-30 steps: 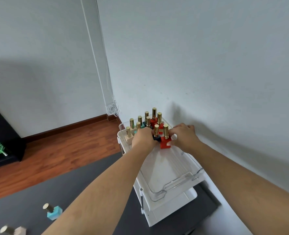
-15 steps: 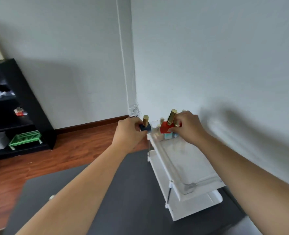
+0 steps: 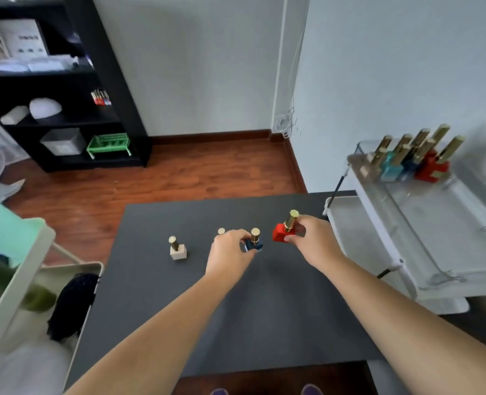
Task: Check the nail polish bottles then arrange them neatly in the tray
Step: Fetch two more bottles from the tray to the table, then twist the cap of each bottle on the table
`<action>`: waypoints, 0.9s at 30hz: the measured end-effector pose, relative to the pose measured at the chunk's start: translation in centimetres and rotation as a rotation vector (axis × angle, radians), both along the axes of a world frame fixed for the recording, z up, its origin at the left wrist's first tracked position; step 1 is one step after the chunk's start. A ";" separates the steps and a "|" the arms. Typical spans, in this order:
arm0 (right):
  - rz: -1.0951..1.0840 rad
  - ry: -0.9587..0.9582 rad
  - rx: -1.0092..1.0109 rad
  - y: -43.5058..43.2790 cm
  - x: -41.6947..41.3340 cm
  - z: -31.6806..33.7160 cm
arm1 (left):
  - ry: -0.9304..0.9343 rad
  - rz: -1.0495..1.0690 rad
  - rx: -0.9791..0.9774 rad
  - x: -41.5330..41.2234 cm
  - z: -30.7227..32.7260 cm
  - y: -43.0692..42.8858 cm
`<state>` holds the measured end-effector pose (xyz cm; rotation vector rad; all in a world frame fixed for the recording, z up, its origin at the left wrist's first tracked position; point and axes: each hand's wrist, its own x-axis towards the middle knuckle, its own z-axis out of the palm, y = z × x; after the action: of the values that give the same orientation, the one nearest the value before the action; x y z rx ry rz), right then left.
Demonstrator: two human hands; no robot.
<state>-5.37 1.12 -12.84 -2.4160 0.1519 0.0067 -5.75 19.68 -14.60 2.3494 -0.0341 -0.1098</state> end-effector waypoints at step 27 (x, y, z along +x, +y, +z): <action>0.381 -0.195 -0.079 5.9 3.2 2.6 | -0.031 0.240 -0.123 -4.3 -3.7 9.4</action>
<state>-2.20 7.02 -10.25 -2.4713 -0.4041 -0.0615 -10.04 29.06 -18.31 2.2139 0.2192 0.0454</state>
